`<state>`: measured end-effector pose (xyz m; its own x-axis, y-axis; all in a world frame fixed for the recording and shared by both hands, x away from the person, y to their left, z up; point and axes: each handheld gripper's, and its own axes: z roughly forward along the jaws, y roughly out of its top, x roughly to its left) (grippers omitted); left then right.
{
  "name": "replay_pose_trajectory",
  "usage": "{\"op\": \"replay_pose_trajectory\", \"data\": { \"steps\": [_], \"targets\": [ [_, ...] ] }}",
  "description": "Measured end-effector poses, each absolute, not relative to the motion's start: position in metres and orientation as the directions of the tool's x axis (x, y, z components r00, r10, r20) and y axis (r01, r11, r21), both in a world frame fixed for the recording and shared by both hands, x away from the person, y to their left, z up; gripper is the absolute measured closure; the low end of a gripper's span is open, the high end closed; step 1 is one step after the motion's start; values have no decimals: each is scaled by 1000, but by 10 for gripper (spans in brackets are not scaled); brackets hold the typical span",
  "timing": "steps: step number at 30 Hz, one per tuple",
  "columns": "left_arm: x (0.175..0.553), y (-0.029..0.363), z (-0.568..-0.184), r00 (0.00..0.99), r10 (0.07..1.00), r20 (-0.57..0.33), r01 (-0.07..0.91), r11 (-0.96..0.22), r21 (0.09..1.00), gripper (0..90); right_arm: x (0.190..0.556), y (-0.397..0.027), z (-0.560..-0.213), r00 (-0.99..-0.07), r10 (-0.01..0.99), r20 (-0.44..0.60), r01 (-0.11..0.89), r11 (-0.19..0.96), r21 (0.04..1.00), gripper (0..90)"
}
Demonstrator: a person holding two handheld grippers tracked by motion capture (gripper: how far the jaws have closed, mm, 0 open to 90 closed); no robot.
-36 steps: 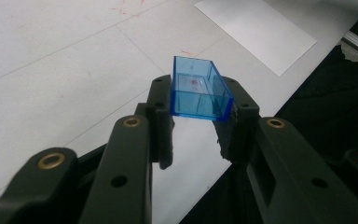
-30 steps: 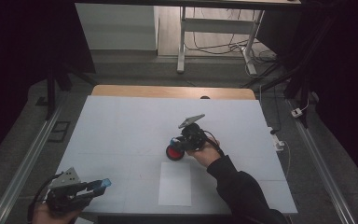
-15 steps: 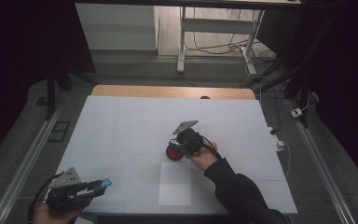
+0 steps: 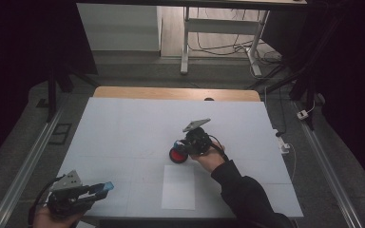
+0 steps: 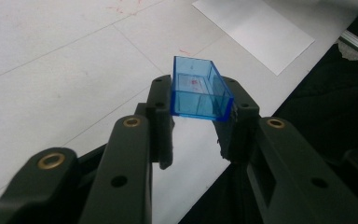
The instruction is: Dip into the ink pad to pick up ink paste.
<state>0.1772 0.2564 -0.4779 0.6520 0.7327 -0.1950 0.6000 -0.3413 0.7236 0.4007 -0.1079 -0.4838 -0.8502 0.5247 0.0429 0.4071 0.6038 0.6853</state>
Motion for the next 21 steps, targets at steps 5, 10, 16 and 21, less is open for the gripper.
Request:
{"op": "replay_pose_trajectory", "data": {
  "steps": [5, 10, 16, 21],
  "targets": [
    [177, 256, -478, 652, 732, -198, 601, -340, 724, 686, 399, -110, -475, -850, 524, 44, 392, 576, 717, 700],
    [177, 256, -478, 652, 732, -196, 600, -341, 724, 686, 395, -110, -468, -858, 512, 53, 386, 571, 725, 700],
    [177, 257, -478, 653, 732, -196, 600, -341, 724, 686, 390, -103, -473, -872, 490, 18, 362, 618, 698, 700],
    [177, 256, -478, 653, 732, -196, 600, -342, 723, 686, 389, -100, -477, -876, 483, 8, 358, 639, 681, 700]
  ]
}}
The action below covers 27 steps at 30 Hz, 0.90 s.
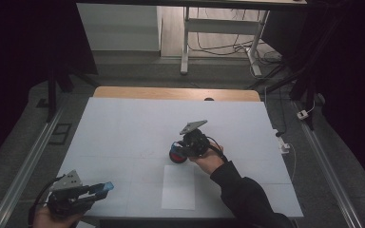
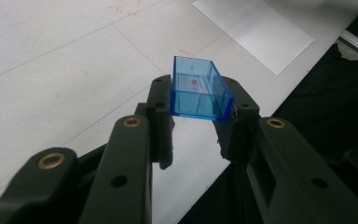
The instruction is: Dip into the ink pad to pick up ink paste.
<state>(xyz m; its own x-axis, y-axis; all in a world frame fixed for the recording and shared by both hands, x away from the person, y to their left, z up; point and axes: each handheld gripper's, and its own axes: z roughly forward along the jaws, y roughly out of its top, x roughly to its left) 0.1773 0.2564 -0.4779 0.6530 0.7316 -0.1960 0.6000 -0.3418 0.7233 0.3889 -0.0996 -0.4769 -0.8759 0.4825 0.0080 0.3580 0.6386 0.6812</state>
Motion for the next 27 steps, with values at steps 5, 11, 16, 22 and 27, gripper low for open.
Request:
{"op": "replay_pose_trajectory", "data": {
  "steps": [5, 11, 16, 22, 27],
  "targets": [
    [177, 256, -478, 653, 731, -196, 600, -342, 723, 686, 390, -99, -480, -877, 480, 4, 357, 647, 674, 701],
    [177, 256, -478, 654, 731, -196, 600, -343, 723, 686, 391, -98, -483, -879, 477, -4, 351, 653, 671, 700],
    [177, 256, -478, 653, 732, -195, 600, -344, 722, 686, 389, -96, -483, -881, 474, -21, 341, 663, 667, 702],
    [178, 256, -478, 652, 732, -196, 603, -344, 720, 687, 384, -92, -483, -882, 466, -65, 313, 684, 659, 705],
    [178, 256, -478, 653, 732, -196, 603, -345, 719, 687, 381, -90, -484, -880, 465, -91, 298, 692, 657, 705]
  ]
}}
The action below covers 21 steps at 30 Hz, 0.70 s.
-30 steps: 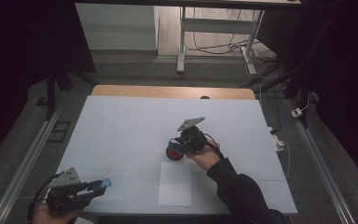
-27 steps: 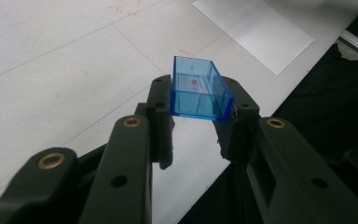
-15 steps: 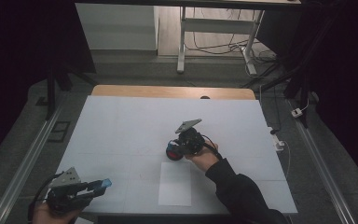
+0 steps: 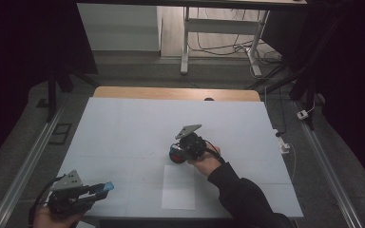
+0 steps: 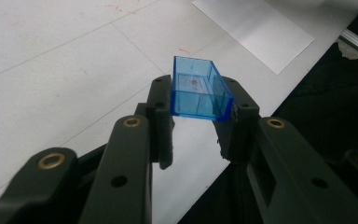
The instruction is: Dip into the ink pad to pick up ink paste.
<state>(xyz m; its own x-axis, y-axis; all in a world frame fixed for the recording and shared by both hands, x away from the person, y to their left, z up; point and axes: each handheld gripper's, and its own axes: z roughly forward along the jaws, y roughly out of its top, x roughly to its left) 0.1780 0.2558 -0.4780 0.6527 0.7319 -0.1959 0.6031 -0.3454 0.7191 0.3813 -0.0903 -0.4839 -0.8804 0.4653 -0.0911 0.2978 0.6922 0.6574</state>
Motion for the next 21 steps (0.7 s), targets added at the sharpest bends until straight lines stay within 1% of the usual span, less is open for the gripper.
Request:
{"op": "replay_pose_trajectory", "data": {
  "steps": [3, 6, 21],
  "targets": [
    [178, 256, -478, 653, 732, -196, 603, -346, 719, 687, 380, -89, -484, -882, 458, -114, 281, 703, 653, 705],
    [178, 256, -478, 653, 731, -197, 604, -346, 718, 687, 380, -89, -484, -880, 461, -110, 286, 701, 653, 705],
    [179, 256, -478, 653, 731, -198, 605, -345, 717, 686, 398, -106, -490, -865, 493, 94, 409, 582, 703, 706]
  ]
}}
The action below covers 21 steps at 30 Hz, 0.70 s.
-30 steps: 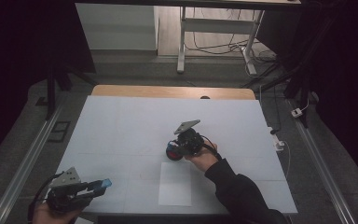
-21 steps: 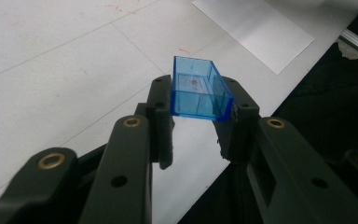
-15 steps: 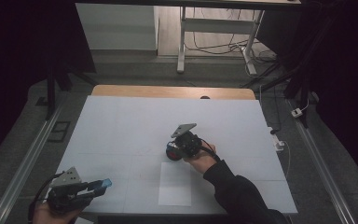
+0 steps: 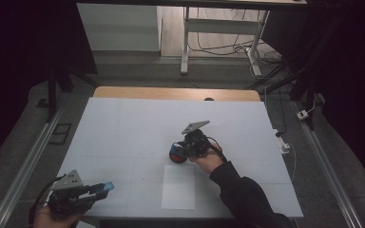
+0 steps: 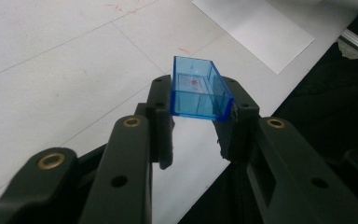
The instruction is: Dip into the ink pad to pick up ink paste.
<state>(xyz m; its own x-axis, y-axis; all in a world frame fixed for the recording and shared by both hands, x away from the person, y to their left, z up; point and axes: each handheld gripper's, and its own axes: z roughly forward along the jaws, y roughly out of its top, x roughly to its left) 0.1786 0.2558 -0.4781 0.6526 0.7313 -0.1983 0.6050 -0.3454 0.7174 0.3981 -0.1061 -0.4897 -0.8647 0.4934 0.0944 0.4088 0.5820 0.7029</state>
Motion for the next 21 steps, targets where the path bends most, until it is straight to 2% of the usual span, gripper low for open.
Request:
{"op": "replay_pose_trajectory", "data": {
  "steps": [9, 16, 21],
  "targets": [
    [178, 256, -478, 654, 730, -198, 604, -347, 718, 686, 400, -108, -491, -860, 495, 123, 426, 564, 707, 705],
    [178, 255, -478, 657, 728, -194, 601, -351, 718, 686, 389, -99, -488, -875, 484, 12, 355, 624, 697, 702],
    [178, 256, -478, 656, 730, -191, 600, -350, 720, 686, 389, -99, -487, -876, 482, 6, 352, 630, 693, 700]
  ]
}}
